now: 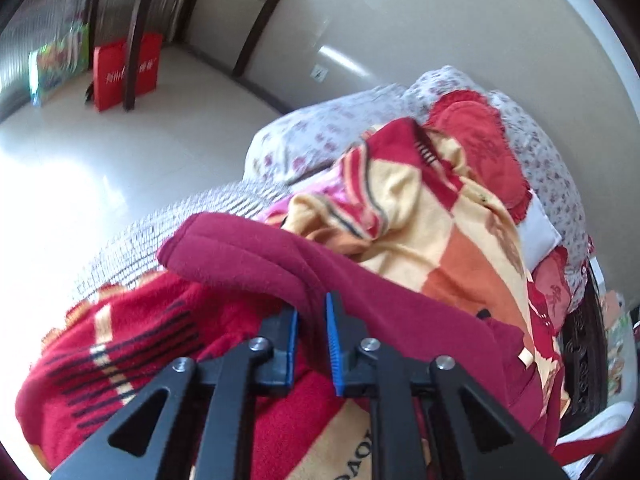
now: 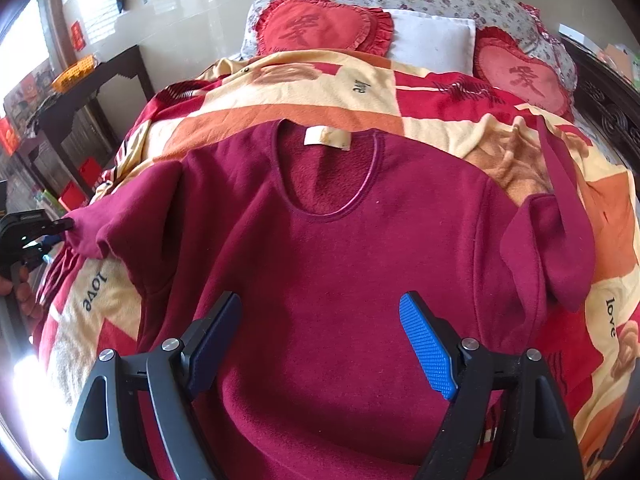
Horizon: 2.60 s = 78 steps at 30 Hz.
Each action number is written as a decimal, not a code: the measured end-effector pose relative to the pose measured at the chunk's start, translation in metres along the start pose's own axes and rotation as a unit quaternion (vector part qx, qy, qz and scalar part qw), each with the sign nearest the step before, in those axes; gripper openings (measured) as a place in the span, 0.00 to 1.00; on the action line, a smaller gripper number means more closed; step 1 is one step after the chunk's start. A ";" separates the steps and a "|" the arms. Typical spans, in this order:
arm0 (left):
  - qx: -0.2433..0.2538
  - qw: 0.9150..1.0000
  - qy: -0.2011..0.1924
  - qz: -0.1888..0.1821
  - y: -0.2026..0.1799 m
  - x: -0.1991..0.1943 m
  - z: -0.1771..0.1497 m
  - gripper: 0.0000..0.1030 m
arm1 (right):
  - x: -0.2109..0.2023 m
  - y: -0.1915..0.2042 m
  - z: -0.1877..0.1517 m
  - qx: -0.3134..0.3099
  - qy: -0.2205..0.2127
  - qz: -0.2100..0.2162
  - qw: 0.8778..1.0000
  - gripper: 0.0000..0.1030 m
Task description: Fold small clothes
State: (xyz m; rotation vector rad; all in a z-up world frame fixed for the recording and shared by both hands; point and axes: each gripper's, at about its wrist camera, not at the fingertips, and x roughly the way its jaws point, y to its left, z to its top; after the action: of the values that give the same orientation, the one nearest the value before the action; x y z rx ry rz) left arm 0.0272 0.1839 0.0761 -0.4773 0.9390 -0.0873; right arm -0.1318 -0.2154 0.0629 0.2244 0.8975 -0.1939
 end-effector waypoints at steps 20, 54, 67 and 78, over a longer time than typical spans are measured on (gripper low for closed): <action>0.263 0.945 0.038 -0.190 -0.259 -0.040 -0.121 0.09 | -0.018 -0.099 -0.014 0.103 -0.005 -0.037 0.994 0.63; 0.292 0.954 0.047 0.038 -0.147 0.018 -0.148 0.61 | 0.062 -0.066 0.015 0.010 0.069 -0.059 0.996 0.00; 0.221 0.972 0.068 0.039 -0.108 0.017 -0.128 0.48 | 0.004 -0.127 0.034 0.028 0.007 -0.143 0.989 0.00; 0.260 0.963 0.074 -0.008 -0.124 0.003 -0.150 0.60 | 0.013 0.015 0.088 -0.095 -0.007 0.122 0.988 0.30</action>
State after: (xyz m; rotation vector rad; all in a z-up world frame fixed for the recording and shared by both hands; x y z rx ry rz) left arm -0.0735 0.0192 0.0530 0.0110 1.0147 -0.3785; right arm -0.0539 -0.2265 0.1075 0.1538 0.8599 0.1166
